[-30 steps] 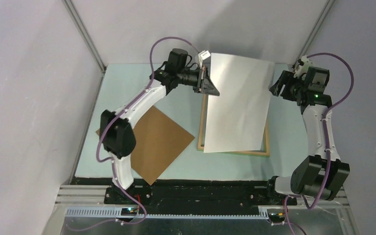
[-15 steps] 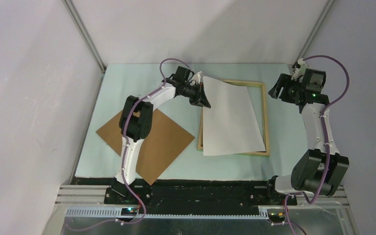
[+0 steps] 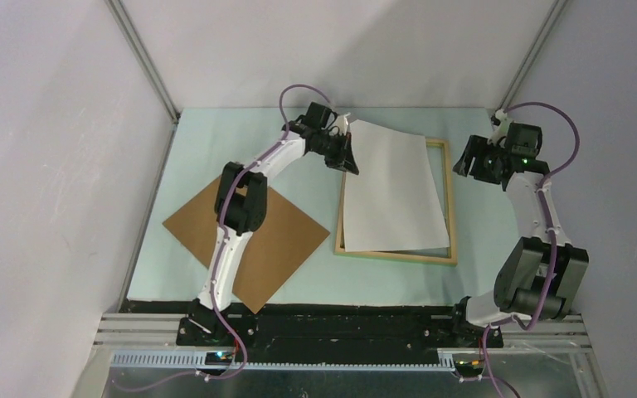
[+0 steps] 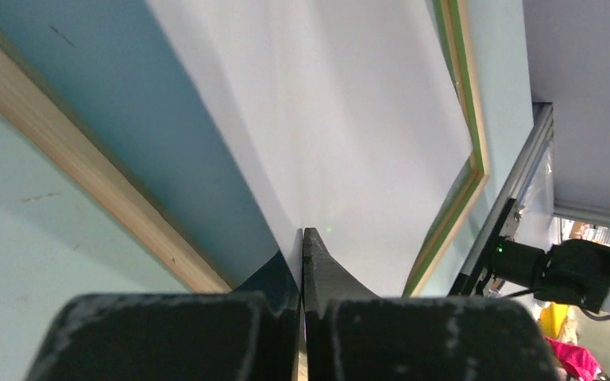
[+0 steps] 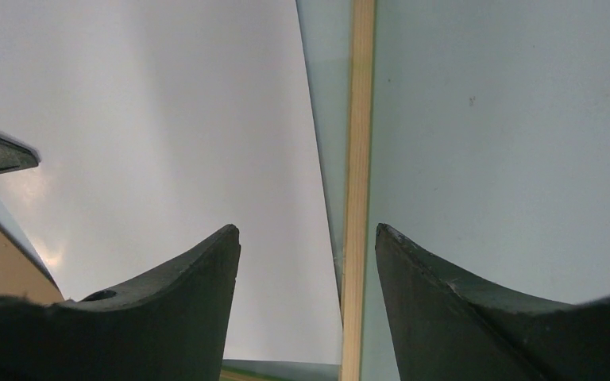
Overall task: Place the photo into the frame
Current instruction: Place the photo in the photo frame, then move the photo frame to the center of the board.
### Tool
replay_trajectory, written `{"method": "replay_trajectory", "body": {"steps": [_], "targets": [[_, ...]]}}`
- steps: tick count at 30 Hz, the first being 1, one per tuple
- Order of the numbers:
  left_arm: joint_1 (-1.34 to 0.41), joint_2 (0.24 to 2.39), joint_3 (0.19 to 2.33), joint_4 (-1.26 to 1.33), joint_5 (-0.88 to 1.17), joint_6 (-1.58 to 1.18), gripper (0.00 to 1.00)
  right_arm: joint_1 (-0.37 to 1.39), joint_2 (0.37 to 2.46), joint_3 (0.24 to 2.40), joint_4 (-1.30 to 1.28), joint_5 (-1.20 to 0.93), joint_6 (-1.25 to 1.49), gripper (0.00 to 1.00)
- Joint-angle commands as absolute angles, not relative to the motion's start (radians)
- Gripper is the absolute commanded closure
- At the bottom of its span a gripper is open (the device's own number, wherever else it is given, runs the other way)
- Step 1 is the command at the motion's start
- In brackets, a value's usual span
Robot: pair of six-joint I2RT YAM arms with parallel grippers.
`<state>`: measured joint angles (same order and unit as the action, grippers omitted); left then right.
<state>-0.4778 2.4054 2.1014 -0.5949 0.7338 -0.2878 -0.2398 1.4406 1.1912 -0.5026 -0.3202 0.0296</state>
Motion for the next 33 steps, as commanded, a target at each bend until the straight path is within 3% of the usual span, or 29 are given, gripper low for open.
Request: {"method": "replay_trajectory", "body": {"steps": [1,10,25,33], "targets": [[-0.501,2.457,2.214,-0.689,0.702,-0.196,1.0,-0.24,1.472,1.193,-0.475,-0.284,0.004,0.33],[-0.519,2.525,2.337,-0.765,0.643,-0.125,0.99,-0.206,1.553,1.193,-0.446,-0.236,0.003,0.34],[-0.544,2.554,2.394,-0.803,0.563,-0.07,0.72,-0.15,1.808,1.317,-0.479,-0.151,-0.022,0.38],[-0.546,2.549,2.388,-0.805,0.56,-0.078,0.65,-0.143,1.946,1.44,-0.516,-0.146,-0.025,0.42]]}}
